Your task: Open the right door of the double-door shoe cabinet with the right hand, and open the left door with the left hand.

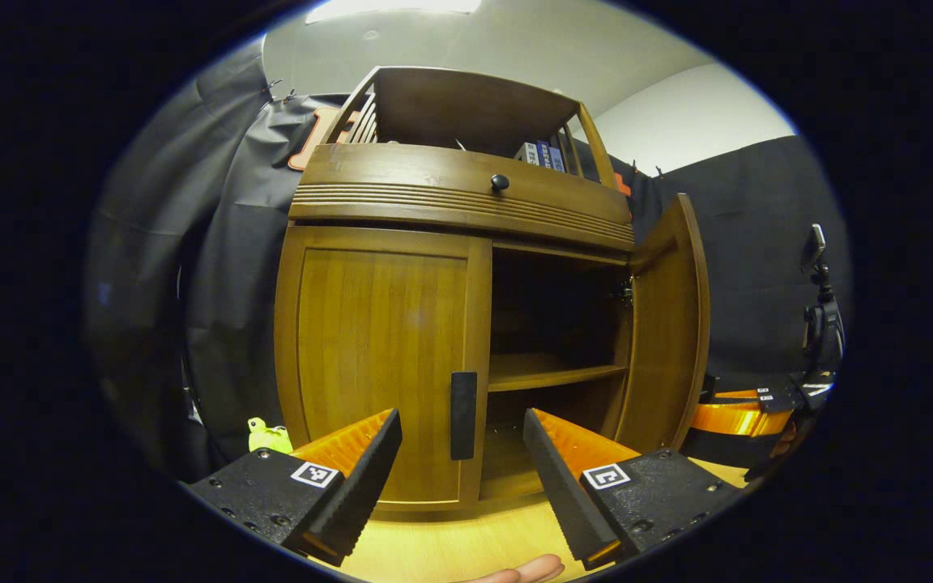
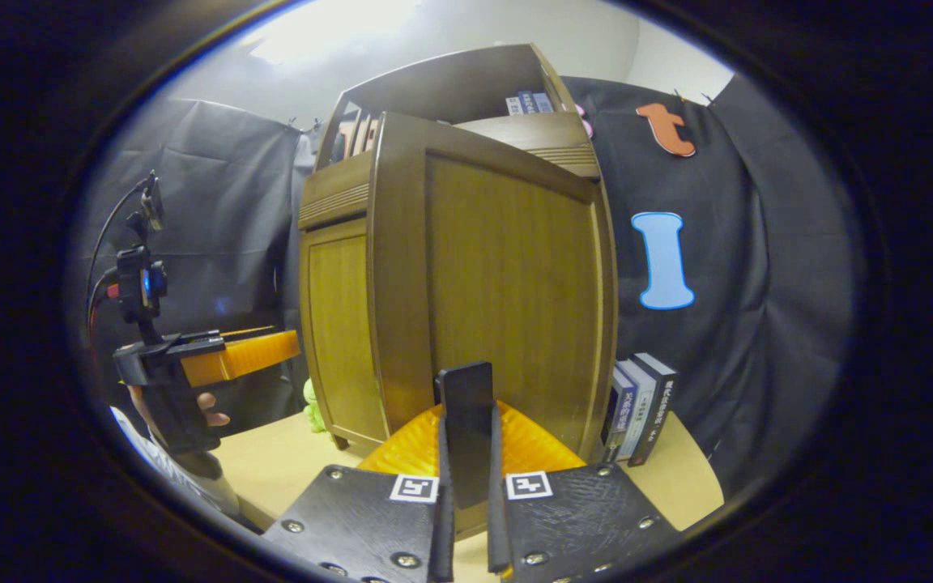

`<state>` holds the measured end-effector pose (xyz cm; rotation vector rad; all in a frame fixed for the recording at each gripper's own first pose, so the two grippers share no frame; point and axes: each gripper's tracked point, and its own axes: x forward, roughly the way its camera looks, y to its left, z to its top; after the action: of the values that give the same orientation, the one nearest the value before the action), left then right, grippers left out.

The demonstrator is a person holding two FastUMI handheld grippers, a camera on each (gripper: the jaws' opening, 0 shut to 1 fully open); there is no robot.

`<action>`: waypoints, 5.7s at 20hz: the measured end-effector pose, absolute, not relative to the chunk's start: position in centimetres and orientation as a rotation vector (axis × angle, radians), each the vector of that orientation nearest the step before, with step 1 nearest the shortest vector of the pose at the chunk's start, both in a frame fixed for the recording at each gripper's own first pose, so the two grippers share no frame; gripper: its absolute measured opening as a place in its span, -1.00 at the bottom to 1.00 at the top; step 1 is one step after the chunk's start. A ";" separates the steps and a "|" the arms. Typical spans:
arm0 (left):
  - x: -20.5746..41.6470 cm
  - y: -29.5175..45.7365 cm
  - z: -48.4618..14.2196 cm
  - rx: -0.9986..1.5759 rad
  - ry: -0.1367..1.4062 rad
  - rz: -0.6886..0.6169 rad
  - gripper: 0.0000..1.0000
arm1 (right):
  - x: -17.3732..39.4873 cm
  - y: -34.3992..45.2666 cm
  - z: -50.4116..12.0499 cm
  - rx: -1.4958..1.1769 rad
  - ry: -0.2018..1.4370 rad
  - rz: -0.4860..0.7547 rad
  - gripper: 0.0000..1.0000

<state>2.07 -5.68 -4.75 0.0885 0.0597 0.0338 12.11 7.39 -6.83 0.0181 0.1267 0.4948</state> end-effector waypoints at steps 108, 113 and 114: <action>-3.2 2.4 -7.2 0.168 0.206 0.053 -0.46 | -2.8 1.7 2.6 -0.015 -0.023 0.295 0.96; -4.9 4.3 -6.6 0.181 0.192 0.106 -0.53 | -2.7 2.4 2.9 0.011 -0.029 0.311 0.96; -5.2 4.8 -6.7 0.184 0.195 0.113 -0.52 | -2.8 2.5 3.0 0.003 -0.034 0.306 0.96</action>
<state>-5.25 4.76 -6.69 0.1839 0.1951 0.1126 -2.77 2.45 3.00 0.0029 -0.0335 0.3064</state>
